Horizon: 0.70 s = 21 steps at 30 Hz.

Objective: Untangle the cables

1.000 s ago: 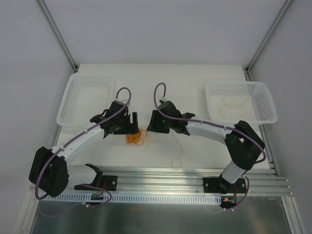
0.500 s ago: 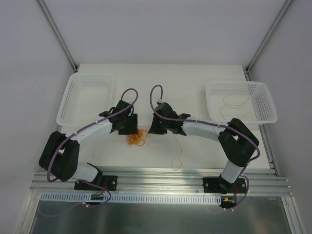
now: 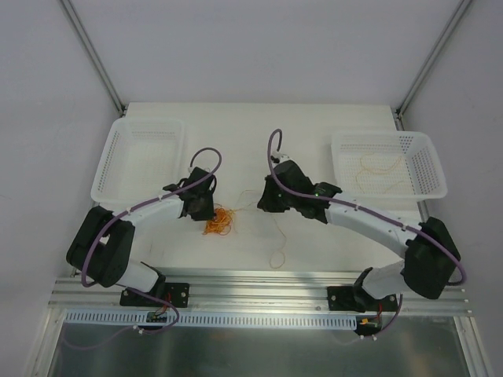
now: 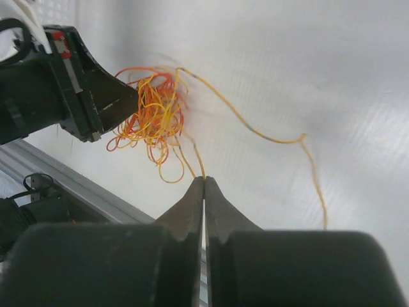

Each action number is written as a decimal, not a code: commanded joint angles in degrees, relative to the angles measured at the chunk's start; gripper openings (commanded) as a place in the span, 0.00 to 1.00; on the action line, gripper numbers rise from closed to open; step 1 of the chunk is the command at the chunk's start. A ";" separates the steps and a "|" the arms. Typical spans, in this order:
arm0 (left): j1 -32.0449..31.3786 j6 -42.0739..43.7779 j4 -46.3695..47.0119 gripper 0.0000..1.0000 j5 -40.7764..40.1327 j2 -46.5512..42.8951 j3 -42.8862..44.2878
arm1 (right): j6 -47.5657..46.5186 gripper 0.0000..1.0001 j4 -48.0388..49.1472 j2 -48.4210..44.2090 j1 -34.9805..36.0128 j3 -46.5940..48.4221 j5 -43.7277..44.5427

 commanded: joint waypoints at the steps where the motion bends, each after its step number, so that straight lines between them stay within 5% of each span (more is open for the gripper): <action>1: 1.37 -2.04 -0.54 0.00 -3.66 -0.25 -1.89 | -5.91 0.01 -9.34 -9.70 -2.79 0.01 5.00; 11: 3.31 -3.10 -0.72 0.00 -4.27 -1.84 -2.86 | -17.85 0.01 -29.38 -31.94 -20.54 11.68 2.29; 21: 3.75 -4.15 -1.24 0.00 -5.24 0.18 -1.28 | -26.39 0.01 -41.36 -34.86 -27.05 33.49 5.60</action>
